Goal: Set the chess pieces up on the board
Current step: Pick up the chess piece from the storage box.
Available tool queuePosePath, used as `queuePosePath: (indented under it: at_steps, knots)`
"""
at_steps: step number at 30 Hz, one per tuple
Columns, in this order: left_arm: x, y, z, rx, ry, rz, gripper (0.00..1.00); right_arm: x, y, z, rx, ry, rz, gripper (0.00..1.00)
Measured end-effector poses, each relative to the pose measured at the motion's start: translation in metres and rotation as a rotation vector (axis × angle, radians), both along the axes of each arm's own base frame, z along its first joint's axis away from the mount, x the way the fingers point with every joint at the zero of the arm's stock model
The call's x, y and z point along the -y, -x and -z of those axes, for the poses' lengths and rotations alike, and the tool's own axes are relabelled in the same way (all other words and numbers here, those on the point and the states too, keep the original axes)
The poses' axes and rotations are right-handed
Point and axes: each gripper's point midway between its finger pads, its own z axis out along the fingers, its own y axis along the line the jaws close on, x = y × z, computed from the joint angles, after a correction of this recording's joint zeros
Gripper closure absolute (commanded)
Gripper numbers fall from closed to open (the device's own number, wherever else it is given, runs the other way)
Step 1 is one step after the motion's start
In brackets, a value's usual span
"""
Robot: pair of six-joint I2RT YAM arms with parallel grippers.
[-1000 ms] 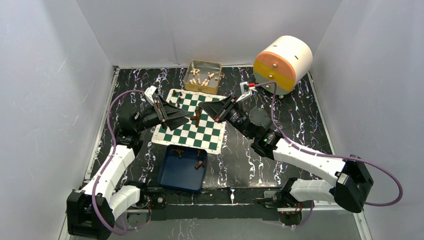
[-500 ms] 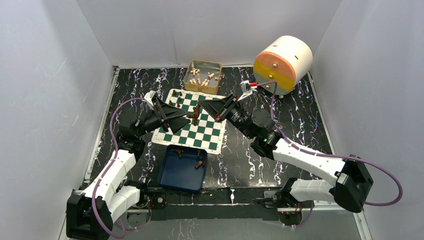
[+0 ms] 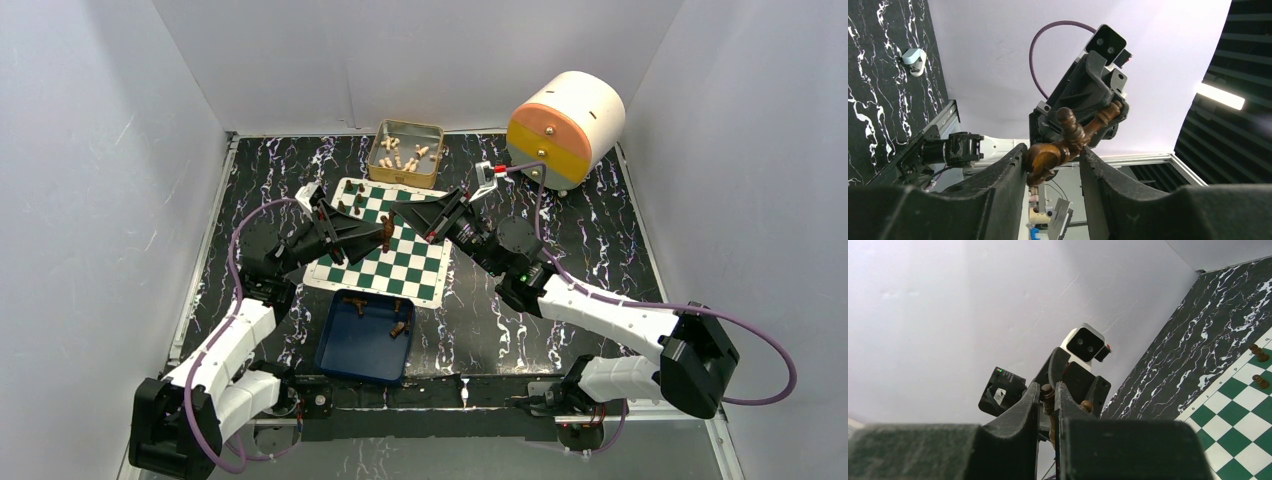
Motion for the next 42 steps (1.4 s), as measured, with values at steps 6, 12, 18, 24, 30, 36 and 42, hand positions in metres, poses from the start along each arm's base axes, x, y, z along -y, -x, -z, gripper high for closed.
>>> queuePosePath:
  at_steps: [6, 12, 18, 24, 30, 36, 42]
  knots:
    - [-0.001, -0.001, 0.010, -0.030, 0.002, -0.009, 0.60, 0.001, 0.000, -0.003, 0.008, -0.011, 0.001, 0.97]
    - [-0.001, -0.005, 0.010, -0.028, 0.006, -0.030, 0.57, 0.001, 0.000, -0.002, 0.010, -0.007, 0.002, 0.97]
    - [-0.002, -0.010, 0.008, -0.030, 0.021, -0.051, 0.62, 0.002, 0.001, -0.004, 0.015, -0.009, 0.003, 0.97]
    - [-0.003, -0.012, 0.004, -0.038, 0.041, -0.066, 0.75, 0.006, 0.003, -0.008, 0.027, -0.008, 0.007, 0.97]
    - [-0.005, -0.013, 0.000, -0.040, 0.055, -0.080, 0.91, 0.010, 0.005, -0.010, 0.037, -0.003, 0.015, 0.97]
    - [-0.005, -0.015, 0.000, -0.030, 0.052, -0.090, 1.00, 0.012, 0.005, -0.009, 0.039, 0.005, 0.021, 0.97]
    - [-0.003, -0.022, 0.021, -0.018, -0.086, -0.118, 1.00, 0.017, 0.006, 0.007, 0.025, 0.050, 0.037, 0.97]
